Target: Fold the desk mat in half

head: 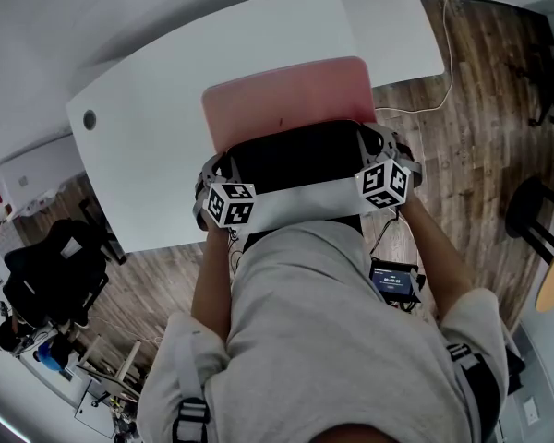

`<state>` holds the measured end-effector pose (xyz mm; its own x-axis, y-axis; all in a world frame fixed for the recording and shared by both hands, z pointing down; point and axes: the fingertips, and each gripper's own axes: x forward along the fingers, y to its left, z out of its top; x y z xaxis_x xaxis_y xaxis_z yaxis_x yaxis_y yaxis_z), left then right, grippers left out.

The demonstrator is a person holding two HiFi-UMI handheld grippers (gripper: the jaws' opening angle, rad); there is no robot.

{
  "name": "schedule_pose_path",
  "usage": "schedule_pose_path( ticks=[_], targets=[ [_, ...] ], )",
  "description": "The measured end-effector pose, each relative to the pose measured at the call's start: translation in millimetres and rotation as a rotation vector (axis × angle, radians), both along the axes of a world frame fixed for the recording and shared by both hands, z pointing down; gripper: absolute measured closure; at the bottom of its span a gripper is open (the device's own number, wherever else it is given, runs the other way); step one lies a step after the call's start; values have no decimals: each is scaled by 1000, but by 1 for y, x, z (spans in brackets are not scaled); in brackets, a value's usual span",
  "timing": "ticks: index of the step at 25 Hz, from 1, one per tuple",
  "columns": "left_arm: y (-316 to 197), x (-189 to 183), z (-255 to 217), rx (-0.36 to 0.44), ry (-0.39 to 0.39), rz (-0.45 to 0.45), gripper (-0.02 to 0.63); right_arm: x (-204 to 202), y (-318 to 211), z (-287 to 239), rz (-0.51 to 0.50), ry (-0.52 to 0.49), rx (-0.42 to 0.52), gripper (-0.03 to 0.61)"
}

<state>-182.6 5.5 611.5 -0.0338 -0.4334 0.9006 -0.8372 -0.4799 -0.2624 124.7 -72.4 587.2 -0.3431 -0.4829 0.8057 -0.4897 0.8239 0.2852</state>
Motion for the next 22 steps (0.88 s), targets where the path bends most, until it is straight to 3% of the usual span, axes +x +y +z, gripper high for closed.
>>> schedule_pose_path(
  ticks=[22],
  targets=[
    [-20, -6, -2, 20, -22, -5, 586, -4, -15, -2, 6, -5, -6, 526]
  ],
)
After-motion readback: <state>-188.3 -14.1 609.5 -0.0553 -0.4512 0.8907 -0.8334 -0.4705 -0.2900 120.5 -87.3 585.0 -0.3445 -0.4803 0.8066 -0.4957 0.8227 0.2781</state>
